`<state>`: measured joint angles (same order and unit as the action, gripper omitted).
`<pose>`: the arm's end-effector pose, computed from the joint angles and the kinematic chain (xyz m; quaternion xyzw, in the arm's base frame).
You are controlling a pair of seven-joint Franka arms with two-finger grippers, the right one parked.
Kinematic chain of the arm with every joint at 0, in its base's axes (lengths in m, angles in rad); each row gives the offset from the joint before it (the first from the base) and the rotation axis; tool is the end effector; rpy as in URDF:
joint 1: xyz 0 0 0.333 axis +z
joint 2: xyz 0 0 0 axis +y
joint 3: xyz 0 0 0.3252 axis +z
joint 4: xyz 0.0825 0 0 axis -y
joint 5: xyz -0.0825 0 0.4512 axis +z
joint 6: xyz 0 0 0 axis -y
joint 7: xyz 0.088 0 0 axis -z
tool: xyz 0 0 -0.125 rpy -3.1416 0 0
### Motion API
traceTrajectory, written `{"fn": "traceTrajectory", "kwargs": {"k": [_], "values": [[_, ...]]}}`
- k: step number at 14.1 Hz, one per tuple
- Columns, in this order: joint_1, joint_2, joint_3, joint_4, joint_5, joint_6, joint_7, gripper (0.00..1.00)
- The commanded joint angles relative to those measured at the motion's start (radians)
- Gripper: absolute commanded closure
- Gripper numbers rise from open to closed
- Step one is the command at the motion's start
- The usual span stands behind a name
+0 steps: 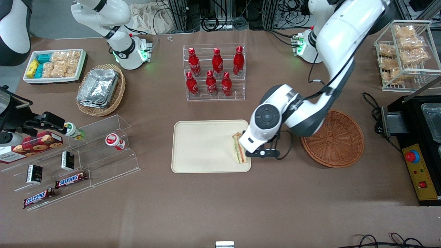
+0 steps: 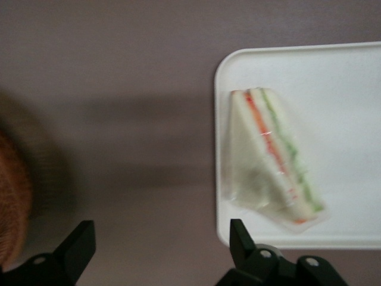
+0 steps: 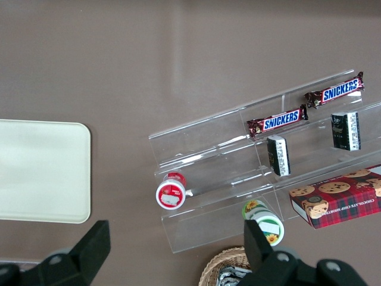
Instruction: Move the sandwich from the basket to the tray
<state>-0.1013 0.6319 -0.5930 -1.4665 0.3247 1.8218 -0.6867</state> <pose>0.6308 -0.4018 0.3059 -0.9961 0.0263 0.0754 0.0383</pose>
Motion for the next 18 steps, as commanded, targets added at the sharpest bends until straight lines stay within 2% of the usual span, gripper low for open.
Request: {"fn": "traceTrajectory", "kwargs": {"k": [1,3,6,8,11,14,18], "values": [[0.069,-0.113,-0.007,-0.032,-0.039,-0.126,0.096,0.0],[0.113,-0.176,-0.007,-0.032,-0.053,-0.214,0.122,0.0],[0.21,-0.265,-0.005,-0.028,-0.073,-0.286,0.294,0.0],[0.264,-0.313,-0.002,-0.018,-0.078,-0.335,0.302,0.0],[0.372,-0.328,-0.002,-0.017,-0.076,-0.374,0.306,0.0],[0.406,-0.356,0.001,-0.015,-0.091,-0.407,0.314,0.0],[0.452,-0.366,0.002,-0.017,-0.087,-0.412,0.411,0.0]]}}
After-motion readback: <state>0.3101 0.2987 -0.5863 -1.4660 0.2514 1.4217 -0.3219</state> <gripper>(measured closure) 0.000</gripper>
